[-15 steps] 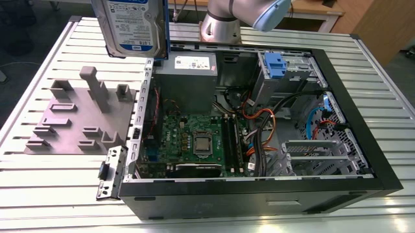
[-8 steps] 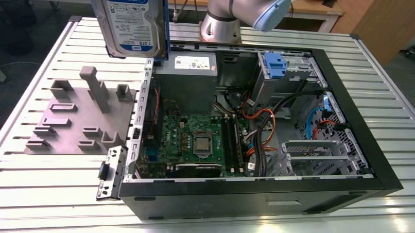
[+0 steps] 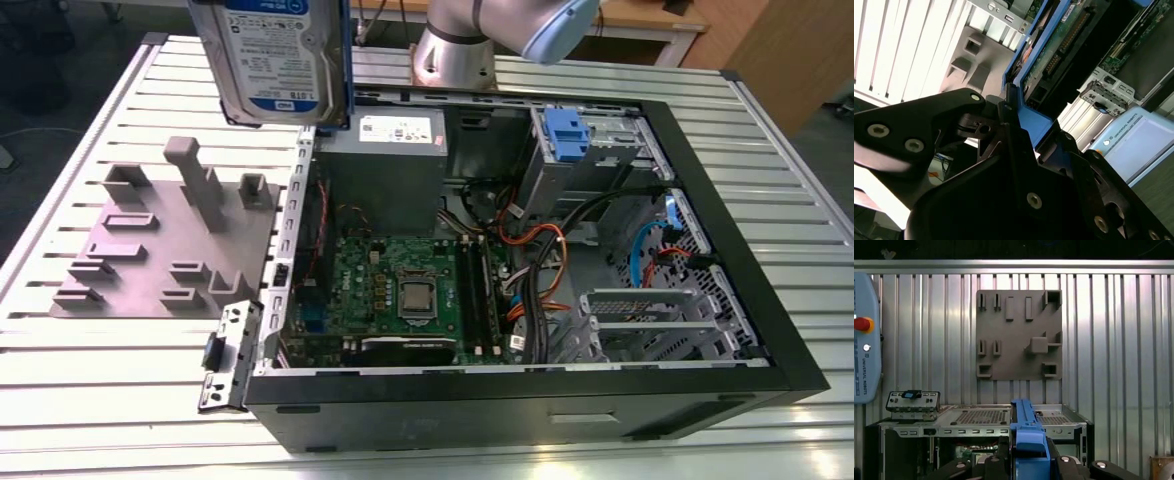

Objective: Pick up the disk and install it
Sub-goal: 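Pick up the disk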

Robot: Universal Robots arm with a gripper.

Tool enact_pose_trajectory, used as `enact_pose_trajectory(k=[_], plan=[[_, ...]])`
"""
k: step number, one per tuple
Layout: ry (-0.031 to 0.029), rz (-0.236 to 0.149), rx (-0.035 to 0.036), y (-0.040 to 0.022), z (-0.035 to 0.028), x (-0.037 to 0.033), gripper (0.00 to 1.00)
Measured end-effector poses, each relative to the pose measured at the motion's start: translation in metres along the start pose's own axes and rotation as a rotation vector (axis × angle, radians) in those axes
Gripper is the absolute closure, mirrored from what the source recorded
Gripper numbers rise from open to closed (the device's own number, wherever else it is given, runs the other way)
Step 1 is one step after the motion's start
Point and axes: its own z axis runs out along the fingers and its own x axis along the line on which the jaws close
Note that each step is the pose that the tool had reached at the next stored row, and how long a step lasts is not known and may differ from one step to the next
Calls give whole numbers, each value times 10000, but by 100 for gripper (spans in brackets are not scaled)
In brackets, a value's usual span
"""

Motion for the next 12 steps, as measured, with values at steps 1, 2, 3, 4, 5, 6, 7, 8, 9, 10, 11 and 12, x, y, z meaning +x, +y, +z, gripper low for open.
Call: enact_pose_trajectory(k=[1,2,3,4,5,6,7,8,9,10,11,12], plan=[[0,1,0,-29,1,1,64],[1,1,-1,-62,2,2,64],[1,0,-1,-101,3,2,64],[1,0,-1,-144,3,2,64],[1,0,0,-180,5,3,64],[1,0,0,-213,5,5,64],[1,0,-1,-239,6,10,64],[0,0,0,-258,8,18,64],[0,0,0,-273,9,31,64],[1,1,-1,-287,11,48,64],[1,0,0,-299,14,67,64],[0,0,0,-312,16,85,64]])
